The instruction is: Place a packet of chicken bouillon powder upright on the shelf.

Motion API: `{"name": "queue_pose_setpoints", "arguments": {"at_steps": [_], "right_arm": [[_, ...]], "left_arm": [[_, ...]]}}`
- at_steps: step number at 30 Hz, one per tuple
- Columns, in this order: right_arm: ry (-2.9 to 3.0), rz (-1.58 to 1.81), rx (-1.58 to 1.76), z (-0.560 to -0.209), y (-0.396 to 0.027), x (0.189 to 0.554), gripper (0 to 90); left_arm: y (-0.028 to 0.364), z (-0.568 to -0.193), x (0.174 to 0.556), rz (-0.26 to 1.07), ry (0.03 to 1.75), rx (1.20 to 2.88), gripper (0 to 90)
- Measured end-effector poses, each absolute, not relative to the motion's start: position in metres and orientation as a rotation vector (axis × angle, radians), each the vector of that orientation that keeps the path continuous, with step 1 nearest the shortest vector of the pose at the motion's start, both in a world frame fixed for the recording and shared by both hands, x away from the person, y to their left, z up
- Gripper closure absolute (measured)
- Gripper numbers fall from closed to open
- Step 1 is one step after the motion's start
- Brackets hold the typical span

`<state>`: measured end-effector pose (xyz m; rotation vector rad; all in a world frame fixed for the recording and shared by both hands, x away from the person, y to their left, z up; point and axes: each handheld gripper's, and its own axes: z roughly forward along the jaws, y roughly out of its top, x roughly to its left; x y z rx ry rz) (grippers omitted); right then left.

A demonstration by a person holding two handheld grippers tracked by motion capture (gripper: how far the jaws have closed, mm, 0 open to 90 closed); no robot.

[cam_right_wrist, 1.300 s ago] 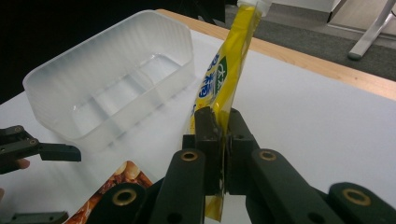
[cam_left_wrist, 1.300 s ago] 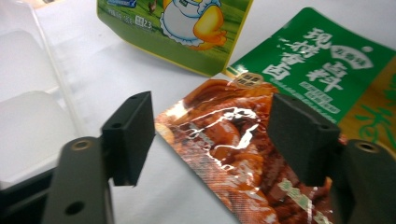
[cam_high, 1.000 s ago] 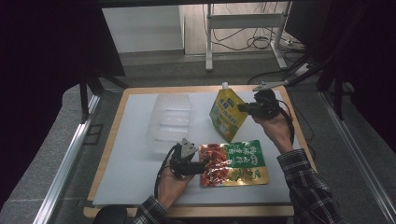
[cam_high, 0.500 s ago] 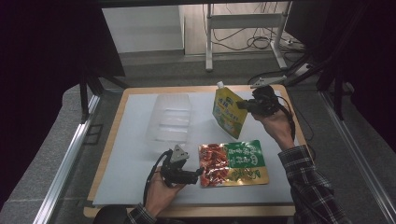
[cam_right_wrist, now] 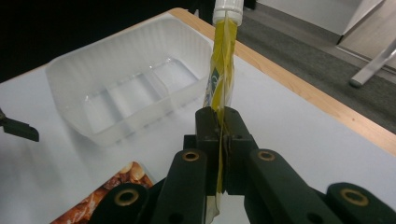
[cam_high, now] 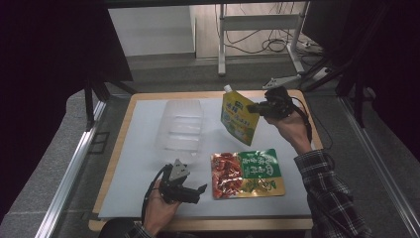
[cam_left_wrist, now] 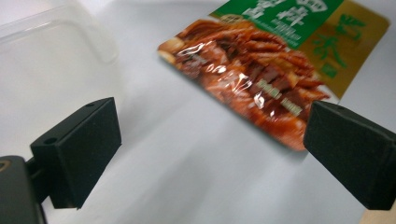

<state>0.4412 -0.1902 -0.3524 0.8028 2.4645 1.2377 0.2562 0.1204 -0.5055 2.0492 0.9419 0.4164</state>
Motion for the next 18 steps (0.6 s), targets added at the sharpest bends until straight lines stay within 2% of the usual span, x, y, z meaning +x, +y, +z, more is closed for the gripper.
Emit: {"name": "queue_pose_setpoints", "arguments": {"at_steps": [10,18], "right_arm": [[2.499,1.270,0.747,-0.343,-0.178,0.450,87.3],[2.503,1.305,0.732,-0.338,-0.170,0.457,87.3]], "left_arm": [[0.139,-0.505,0.250,0.537,0.954,2.044,0.0],[0.145,-0.505,0.247,0.572,0.965,2.031,0.0]]}}
